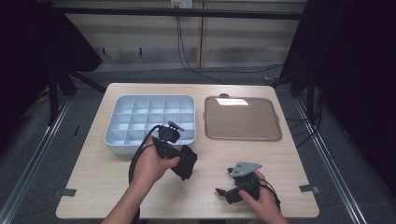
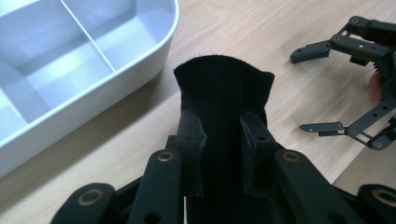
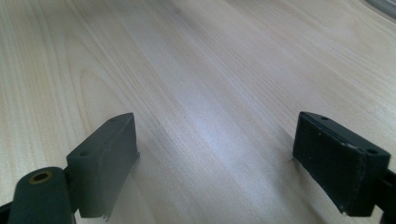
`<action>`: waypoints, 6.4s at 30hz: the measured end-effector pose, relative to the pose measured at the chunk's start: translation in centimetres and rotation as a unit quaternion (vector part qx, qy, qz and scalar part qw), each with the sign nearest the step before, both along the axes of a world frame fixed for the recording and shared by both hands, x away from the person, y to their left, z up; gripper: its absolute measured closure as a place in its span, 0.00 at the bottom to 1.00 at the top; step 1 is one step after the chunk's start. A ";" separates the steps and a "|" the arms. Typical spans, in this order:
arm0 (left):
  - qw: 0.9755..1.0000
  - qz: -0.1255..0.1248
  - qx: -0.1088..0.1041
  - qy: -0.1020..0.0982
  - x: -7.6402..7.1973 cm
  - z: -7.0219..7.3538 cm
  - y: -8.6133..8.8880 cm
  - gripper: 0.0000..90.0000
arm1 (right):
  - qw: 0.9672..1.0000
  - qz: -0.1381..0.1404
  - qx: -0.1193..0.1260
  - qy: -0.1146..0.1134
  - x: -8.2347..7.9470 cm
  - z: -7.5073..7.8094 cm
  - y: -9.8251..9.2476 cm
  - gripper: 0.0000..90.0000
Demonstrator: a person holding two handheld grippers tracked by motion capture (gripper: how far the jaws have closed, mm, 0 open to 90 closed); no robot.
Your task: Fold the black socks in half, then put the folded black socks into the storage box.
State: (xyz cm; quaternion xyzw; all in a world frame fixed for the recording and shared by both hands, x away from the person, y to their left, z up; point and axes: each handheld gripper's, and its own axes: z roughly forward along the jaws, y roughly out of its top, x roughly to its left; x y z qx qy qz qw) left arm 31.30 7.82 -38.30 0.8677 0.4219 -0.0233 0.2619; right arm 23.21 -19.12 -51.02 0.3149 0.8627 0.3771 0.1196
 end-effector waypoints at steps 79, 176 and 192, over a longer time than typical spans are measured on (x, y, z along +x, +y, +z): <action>0.995 0.102 0.001 -0.015 5.7 6.1 9.2 0.80 | 1.000 -0.003 0.000 -0.001 0.0 0.0 0.1 0.15; 0.975 0.215 0.051 0.016 10.6 -0.1 19.9 0.80 | 1.000 -0.001 -0.001 -0.005 0.1 0.0 0.1 0.15; 0.971 0.224 0.085 0.016 10.5 -0.6 19.8 0.79 | 1.000 0.000 0.000 -0.003 0.0 0.0 0.1 0.15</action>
